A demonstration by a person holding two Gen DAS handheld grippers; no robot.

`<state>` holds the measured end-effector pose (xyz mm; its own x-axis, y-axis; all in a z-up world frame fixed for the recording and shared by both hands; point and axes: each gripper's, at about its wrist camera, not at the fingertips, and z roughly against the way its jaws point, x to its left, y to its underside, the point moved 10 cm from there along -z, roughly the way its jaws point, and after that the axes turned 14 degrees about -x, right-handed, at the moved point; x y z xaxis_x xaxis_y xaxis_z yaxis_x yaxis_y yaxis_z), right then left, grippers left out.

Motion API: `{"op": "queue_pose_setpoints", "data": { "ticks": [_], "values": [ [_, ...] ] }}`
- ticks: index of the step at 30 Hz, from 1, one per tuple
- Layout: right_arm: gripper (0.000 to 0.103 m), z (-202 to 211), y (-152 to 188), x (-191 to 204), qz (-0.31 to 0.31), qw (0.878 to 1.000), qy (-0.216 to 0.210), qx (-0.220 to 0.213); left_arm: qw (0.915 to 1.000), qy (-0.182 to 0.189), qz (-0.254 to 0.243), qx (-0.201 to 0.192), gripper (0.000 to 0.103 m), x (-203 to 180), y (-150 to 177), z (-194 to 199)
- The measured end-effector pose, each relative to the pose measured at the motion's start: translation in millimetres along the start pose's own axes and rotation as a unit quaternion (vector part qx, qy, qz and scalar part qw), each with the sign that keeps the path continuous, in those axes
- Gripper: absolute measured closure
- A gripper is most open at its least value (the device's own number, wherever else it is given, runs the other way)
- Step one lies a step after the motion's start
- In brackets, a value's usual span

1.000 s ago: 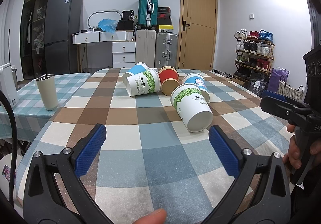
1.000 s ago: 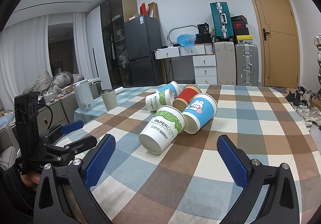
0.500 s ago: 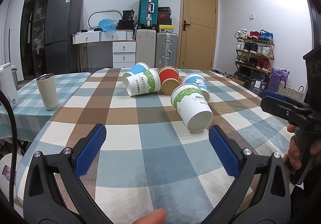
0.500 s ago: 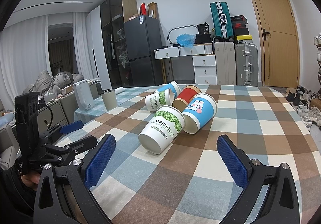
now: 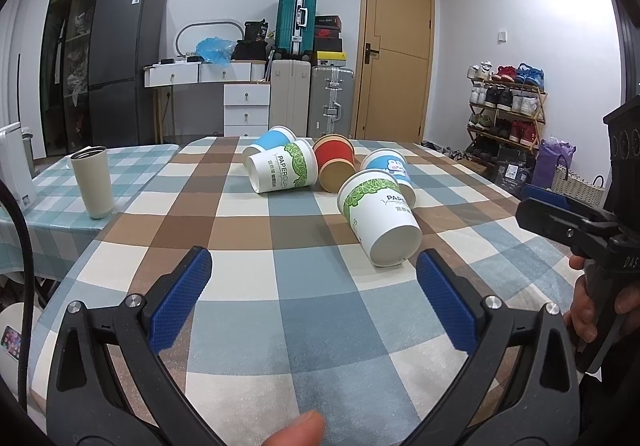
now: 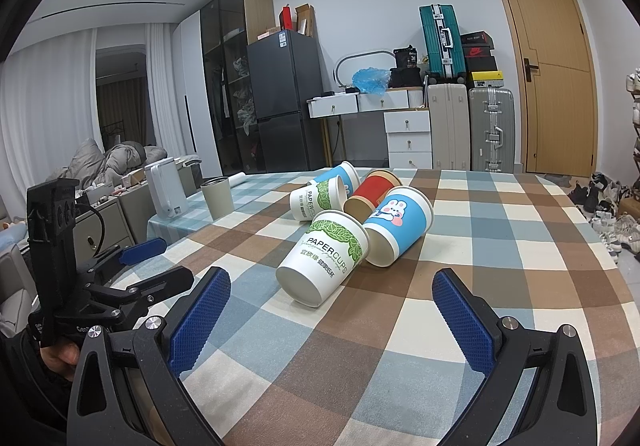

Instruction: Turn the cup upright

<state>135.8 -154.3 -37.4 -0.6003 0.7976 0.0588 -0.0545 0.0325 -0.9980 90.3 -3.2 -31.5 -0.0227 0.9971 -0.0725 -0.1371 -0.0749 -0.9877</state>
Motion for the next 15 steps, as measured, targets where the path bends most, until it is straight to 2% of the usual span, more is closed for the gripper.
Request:
{"op": "queue_pose_setpoints", "data": {
  "ticks": [15],
  "values": [
    [0.000,-0.1,0.3,0.3,0.001,1.000,0.001,0.001,0.9999,-0.009,0.000,-0.009,0.001,-0.5,-5.9,4.4]
  ]
}}
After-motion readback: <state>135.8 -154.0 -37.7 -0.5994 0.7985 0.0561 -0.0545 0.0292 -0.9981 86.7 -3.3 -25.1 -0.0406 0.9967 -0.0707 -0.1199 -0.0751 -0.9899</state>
